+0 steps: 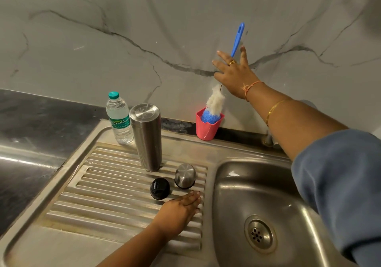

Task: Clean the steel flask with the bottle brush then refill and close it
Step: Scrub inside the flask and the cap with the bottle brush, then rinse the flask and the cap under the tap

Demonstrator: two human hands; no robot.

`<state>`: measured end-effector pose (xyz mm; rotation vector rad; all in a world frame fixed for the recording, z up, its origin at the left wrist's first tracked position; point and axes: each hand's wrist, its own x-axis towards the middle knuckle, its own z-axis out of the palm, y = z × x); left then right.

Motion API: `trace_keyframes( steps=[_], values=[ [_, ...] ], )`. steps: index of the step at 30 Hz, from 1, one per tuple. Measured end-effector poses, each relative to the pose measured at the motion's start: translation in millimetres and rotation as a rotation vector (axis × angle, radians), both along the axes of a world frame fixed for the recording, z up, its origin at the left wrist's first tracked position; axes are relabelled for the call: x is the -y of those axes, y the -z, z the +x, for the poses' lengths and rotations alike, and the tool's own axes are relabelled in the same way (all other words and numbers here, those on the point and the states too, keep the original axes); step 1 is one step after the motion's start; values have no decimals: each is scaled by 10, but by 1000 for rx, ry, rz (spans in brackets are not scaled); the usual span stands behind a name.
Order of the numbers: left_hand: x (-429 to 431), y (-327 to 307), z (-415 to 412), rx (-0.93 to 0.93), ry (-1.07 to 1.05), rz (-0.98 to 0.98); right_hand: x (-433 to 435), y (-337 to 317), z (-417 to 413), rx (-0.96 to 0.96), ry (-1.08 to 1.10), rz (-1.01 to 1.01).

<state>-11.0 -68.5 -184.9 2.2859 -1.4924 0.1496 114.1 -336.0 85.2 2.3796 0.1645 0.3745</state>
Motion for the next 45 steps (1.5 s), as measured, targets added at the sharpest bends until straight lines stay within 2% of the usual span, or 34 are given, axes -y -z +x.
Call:
trace_keyframes(
  steps=[7, 15, 20, 23, 29, 34, 38, 42, 45],
  values=[
    [1, 32, -5, -3, -1, 1, -5, 23, -141, -5, -45, -29],
    [1, 46, -16, 17, -12, -12, -6, 143, -302, 182, -208, -170],
    [-9, 62, -28, 22, -1, 5, -83, 239, -501, 212, -245, -124],
    [-55, 22, -71, 32, 34, -17, -168, 368, -663, 215, -243, -14],
    [-495, -11, -86, 79, 111, 23, -474, 977, -1035, 335, -98, 413],
    [-929, -27, 58, 99, 52, -8, -719, 1497, -1285, 400, 53, 725],
    [-1253, -130, 266, 134, 5, 36, -839, 1769, -1393, 418, 159, 868],
    [-1465, -185, 506, 72, -105, 51, -939, 1914, -1508, 429, 247, 915],
    [-1461, -249, 629, -106, -354, -35, -982, 1993, -1603, 429, 309, 982]
  ],
)
